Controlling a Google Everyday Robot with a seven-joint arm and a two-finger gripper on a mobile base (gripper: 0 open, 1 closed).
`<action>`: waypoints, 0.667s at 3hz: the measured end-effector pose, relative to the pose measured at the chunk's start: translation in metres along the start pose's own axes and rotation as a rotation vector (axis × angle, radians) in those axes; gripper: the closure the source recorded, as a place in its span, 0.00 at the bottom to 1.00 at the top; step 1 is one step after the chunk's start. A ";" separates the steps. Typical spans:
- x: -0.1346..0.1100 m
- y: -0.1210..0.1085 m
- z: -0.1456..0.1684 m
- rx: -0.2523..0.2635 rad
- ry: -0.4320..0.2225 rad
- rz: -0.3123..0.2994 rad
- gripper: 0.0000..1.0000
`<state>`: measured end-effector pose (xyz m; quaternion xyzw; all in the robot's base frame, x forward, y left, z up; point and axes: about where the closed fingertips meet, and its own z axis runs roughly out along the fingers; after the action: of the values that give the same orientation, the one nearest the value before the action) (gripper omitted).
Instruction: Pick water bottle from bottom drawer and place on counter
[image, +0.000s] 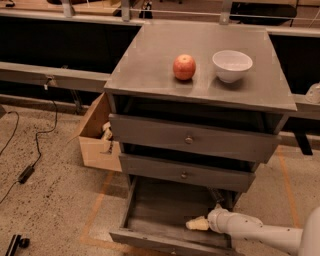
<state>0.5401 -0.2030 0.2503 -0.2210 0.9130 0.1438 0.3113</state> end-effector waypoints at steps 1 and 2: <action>0.000 0.000 0.000 0.000 0.000 0.000 0.00; 0.011 -0.011 0.014 0.026 -0.015 0.009 0.00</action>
Offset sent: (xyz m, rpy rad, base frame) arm 0.0108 -0.0183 -0.0494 -0.0206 -0.0455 -0.0722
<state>0.5447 -0.2099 0.2309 -0.2116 0.9135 0.1348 0.3202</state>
